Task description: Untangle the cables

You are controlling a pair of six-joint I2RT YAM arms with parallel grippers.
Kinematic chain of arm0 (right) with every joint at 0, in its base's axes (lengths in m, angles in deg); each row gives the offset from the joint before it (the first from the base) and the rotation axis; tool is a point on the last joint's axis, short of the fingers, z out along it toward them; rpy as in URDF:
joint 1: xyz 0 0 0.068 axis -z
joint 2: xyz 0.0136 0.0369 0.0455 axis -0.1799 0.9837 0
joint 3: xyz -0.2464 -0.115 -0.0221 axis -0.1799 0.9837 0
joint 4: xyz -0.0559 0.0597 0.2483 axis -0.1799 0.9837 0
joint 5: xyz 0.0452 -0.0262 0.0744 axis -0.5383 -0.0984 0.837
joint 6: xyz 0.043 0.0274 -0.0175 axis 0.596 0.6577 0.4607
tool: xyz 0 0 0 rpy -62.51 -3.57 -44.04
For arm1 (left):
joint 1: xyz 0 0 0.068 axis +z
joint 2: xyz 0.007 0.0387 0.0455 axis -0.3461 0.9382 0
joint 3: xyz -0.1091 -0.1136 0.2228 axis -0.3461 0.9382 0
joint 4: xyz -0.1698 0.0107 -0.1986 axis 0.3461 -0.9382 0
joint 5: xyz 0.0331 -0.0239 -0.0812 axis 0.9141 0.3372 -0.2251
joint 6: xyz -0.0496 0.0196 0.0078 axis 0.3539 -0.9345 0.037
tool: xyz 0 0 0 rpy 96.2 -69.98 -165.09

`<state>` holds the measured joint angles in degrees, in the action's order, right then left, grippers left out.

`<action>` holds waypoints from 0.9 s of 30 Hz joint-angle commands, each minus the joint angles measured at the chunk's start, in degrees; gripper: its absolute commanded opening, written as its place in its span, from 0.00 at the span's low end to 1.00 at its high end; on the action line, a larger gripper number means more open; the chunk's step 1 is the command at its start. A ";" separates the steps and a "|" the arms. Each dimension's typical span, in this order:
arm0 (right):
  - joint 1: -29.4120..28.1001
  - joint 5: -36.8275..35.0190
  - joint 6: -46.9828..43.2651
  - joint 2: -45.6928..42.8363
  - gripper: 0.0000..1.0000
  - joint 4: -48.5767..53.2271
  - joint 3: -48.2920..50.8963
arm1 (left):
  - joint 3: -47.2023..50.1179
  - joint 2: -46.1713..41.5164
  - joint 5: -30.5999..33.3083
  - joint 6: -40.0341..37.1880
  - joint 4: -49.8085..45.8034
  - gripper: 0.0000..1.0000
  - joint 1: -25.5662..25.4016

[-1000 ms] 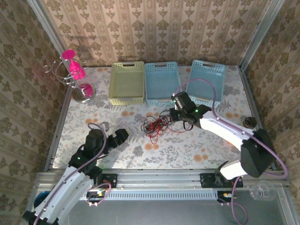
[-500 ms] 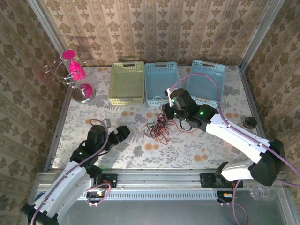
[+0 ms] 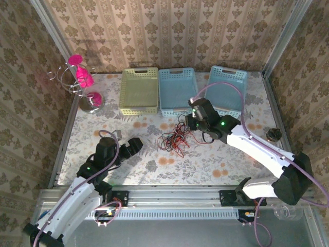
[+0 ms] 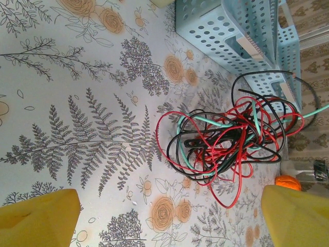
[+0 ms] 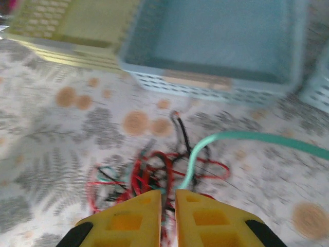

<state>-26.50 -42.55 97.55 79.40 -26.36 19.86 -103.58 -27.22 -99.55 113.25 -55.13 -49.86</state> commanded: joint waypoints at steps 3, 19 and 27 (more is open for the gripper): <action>6.51 -2.02 4.34 -4.48 0.17 2.90 9.82 | -0.49 0.56 0.25 0.07 1.83 0.92 -0.48; 1.53 4.52 0.79 -0.39 0.38 2.04 7.34 | -0.85 2.62 0.80 0.66 2.85 0.92 -1.37; -3.23 12.30 1.28 12.66 0.48 -2.02 0.14 | -1.15 3.51 1.92 1.30 3.11 0.92 -3.08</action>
<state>-28.47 -34.69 98.84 88.91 -27.25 21.89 -103.58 -23.86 -98.85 113.55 -52.96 -52.22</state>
